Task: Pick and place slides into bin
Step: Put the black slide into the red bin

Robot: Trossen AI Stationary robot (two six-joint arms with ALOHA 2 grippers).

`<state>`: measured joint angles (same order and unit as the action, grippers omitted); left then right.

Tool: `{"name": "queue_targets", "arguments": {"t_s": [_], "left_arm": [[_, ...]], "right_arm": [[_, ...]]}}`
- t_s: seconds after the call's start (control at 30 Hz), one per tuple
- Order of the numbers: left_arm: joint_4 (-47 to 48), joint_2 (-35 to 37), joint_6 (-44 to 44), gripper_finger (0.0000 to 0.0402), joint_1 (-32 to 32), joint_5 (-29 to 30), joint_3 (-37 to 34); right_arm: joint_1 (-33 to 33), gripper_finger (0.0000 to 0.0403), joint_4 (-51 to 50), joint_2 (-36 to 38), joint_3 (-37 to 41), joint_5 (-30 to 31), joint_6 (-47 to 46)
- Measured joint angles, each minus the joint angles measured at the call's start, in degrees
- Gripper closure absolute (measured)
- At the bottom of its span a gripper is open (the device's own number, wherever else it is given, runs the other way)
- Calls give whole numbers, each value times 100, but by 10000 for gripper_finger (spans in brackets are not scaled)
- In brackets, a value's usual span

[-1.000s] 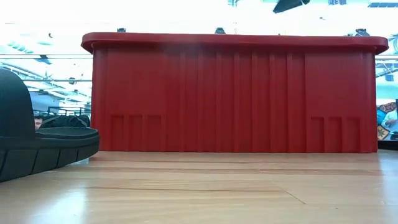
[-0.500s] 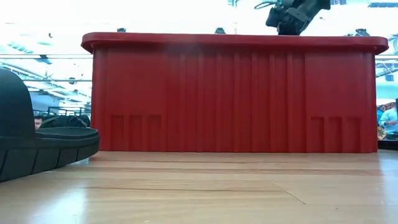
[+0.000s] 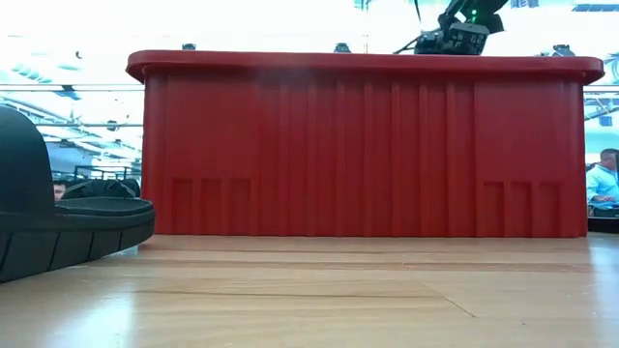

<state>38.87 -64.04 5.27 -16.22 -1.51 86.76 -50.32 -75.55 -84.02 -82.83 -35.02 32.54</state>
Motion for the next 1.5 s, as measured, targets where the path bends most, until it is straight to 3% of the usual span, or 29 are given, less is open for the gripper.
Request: {"name": "queue_targets", "arguments": {"t_s": [0.43, 0.63, 1.13, 1.27, 1.43, 1.5], "left_arm": [[-82, -35, -303, 199, -544, 1, 0], [-164, -45, -400, 199, -602, -3, 0], [-142, -45, -318, 199, -602, -3, 0], [-142, -45, -258, 199, -603, -1, 0], [-142, -45, -266, 199, -668, -1, 0], [-142, -45, -272, 199, -676, 1, 0]], "right_arm": [[-36, 149, -65, -506, 0, -79, -36], [-54, 149, -34, -841, 39, 340, -182], [237, 155, 714, -967, 1138, 219, -499], [474, 210, 946, -967, 1259, 220, -465], [670, 352, 886, -965, 1194, 217, -207], [709, 387, 729, -967, 1097, 237, -90]]}}
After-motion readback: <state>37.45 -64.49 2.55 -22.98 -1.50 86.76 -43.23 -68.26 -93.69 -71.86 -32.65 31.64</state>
